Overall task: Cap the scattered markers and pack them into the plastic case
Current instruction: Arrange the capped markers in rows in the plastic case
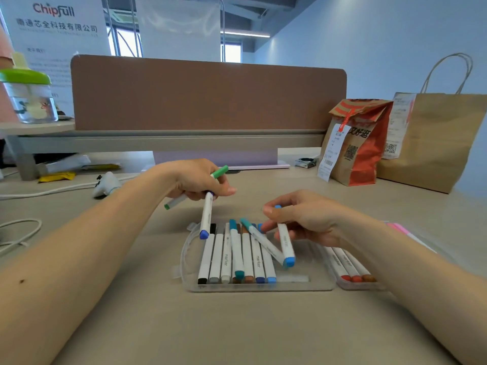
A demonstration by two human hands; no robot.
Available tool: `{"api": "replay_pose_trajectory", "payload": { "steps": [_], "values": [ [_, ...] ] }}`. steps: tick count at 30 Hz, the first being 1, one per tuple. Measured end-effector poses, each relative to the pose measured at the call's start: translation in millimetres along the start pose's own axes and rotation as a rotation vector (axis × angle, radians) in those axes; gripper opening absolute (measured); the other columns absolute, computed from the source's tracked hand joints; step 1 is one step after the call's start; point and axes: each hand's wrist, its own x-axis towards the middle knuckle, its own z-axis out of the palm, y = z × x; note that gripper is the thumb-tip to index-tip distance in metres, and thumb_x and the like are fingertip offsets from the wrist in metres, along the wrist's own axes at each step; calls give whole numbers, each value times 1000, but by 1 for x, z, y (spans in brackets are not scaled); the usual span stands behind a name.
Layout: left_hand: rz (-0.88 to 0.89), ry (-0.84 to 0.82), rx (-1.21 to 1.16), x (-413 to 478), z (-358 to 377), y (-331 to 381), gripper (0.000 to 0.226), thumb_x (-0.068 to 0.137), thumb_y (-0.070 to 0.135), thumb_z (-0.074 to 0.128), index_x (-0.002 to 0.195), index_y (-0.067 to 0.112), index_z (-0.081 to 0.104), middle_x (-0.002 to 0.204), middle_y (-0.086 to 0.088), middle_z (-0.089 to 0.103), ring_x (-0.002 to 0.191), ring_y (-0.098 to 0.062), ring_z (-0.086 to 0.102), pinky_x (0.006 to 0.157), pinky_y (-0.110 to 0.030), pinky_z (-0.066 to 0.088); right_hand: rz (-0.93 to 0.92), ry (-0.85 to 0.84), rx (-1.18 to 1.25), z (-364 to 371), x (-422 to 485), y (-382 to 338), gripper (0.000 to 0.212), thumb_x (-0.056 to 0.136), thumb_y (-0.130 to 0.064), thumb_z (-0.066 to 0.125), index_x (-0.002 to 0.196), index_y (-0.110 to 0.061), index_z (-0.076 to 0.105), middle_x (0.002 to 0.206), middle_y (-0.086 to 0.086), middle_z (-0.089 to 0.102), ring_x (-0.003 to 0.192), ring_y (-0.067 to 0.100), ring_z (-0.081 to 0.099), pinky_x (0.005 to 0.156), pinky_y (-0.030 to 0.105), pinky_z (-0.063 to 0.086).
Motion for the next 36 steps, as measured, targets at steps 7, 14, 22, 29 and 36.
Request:
{"api": "replay_pose_trajectory", "payload": {
  "steps": [7,14,22,29,36],
  "values": [
    [32,-59,-6,-6,9,9,37,86,31,73,105,1,65,58,-3,57,47,-11,36,44,-20,30,76,-89,-117,-8,-8,-2,21,90,-9,67,111,-5,63,89,19,75,74,22,69,50,20,50],
    [94,14,-58,0,29,19,30,85,37,73,82,10,60,59,-5,55,41,-10,35,40,-20,31,46,-154,20,-7,-12,-4,23,94,-9,62,116,-5,60,83,17,73,53,14,64,45,18,47],
    [220,303,-282,17,71,39,33,85,38,74,79,9,60,59,-4,53,46,-12,36,42,-23,33,46,-122,-88,-13,-14,-8,27,90,-23,68,105,-1,69,63,7,66,42,7,55,42,16,47],
    [219,408,-40,13,74,42,43,88,53,64,77,11,66,67,0,66,51,-10,44,49,-24,36,165,-86,-290,-8,-16,-16,20,90,-23,69,92,-4,69,51,-1,58,35,5,48,35,13,39],
    [-46,-112,479,-3,47,29,43,80,59,68,94,18,68,69,2,66,51,-10,42,45,-19,34,190,24,-600,5,-11,1,38,82,-45,76,74,-9,66,56,0,61,46,12,51,49,22,44]
  ]
}}
